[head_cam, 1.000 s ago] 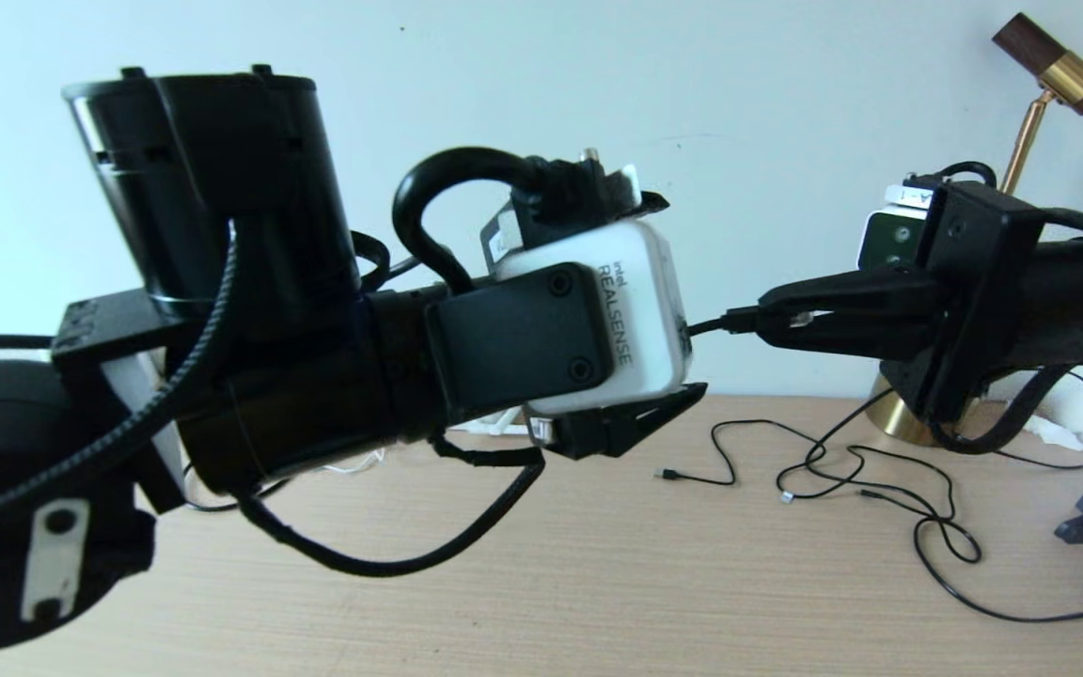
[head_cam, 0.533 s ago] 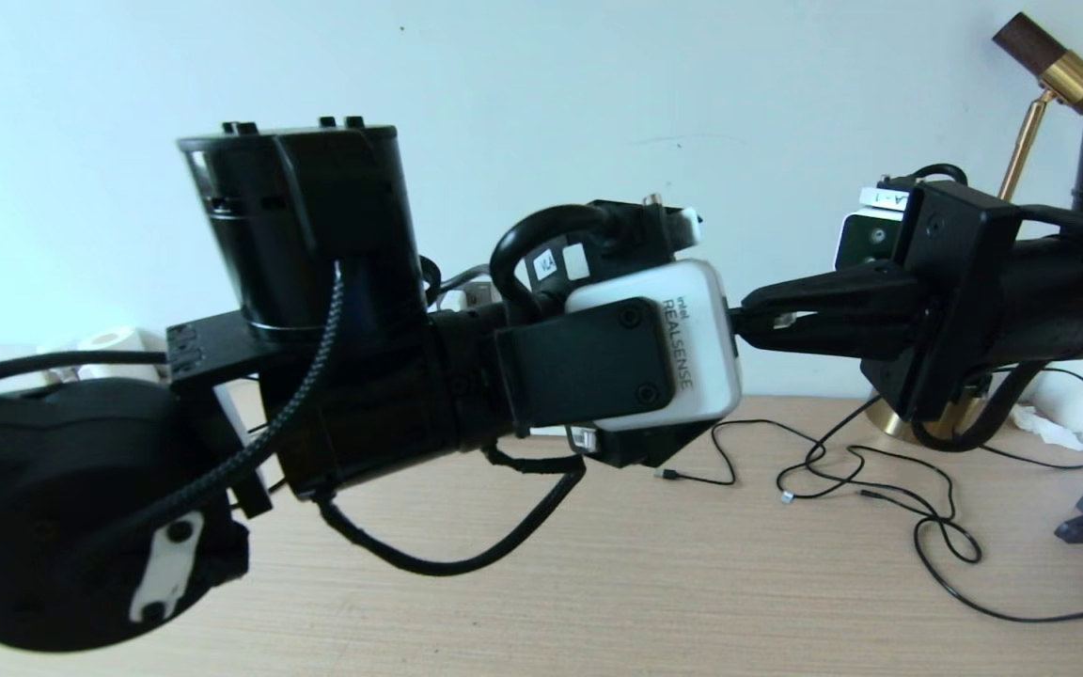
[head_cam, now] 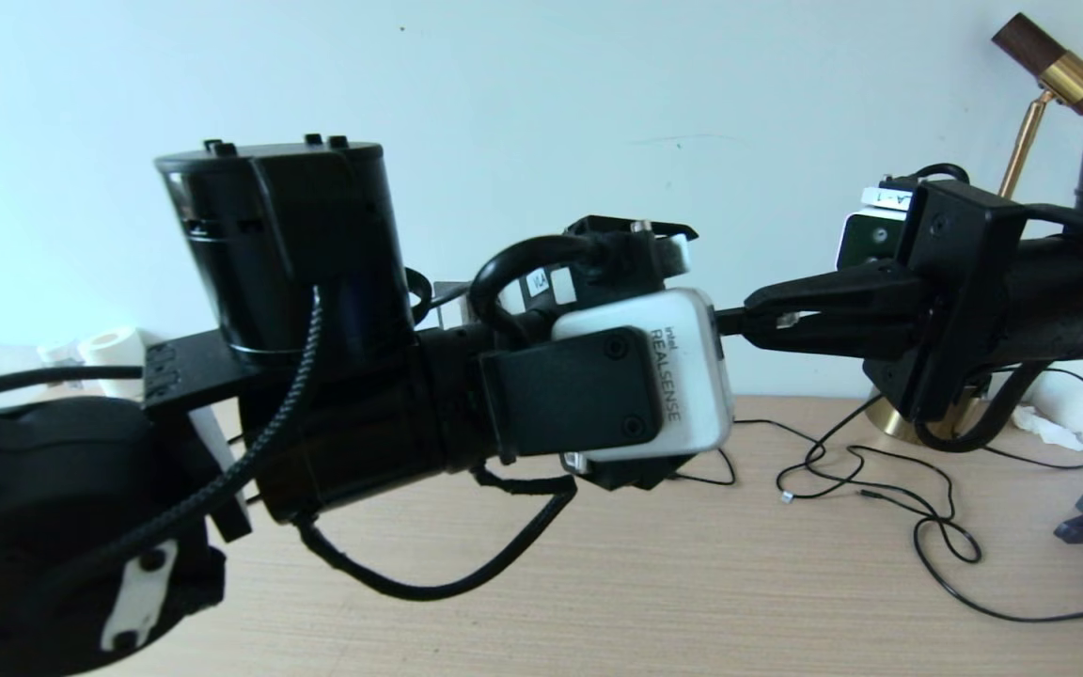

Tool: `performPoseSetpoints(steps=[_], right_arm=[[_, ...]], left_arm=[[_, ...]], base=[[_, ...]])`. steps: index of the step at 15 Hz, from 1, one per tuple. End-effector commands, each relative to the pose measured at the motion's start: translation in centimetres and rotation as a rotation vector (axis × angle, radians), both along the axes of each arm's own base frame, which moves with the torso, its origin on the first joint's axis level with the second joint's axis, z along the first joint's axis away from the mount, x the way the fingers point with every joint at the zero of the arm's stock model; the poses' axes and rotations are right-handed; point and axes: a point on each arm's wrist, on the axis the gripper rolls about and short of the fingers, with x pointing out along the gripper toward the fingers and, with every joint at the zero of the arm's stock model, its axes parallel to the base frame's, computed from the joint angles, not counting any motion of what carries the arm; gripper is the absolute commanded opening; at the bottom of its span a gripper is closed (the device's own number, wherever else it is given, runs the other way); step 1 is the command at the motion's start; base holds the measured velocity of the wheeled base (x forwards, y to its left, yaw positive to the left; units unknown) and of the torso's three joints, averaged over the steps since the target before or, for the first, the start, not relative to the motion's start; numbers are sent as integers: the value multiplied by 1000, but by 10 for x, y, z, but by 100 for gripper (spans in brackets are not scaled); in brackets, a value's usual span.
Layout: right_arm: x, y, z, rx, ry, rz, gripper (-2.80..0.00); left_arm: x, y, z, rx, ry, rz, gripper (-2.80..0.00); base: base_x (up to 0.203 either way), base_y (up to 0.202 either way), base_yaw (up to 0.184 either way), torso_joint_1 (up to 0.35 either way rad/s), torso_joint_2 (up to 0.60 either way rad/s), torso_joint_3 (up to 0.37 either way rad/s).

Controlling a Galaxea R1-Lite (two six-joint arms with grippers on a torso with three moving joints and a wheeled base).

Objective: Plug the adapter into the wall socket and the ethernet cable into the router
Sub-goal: Hand it to the other hand

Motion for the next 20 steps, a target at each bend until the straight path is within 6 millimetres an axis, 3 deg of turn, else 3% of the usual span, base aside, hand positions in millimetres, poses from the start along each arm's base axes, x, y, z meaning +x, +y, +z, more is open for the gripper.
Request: performPoseSetpoints(steps=[1,6,14,20], right_arm=[[0,0,0,2,10,6,-280],[1,0,-4,-4,55,4,-280],[1,2,6,23,118,32,-280],[16,8,6,35,231,93,-280]], left_arm=[[-3,3,5,-14,-20,0,0],[-14,7,15,-42,-44,-20,0],[-20,13,14,-38,-41,-24,0],[-25,11,17,-49,-49,-42,0]], base=[[0,0,0,0,0,0],[0,0,0,0,0,0],[0,0,0,0,0,0],[0,0,0,0,0,0]])
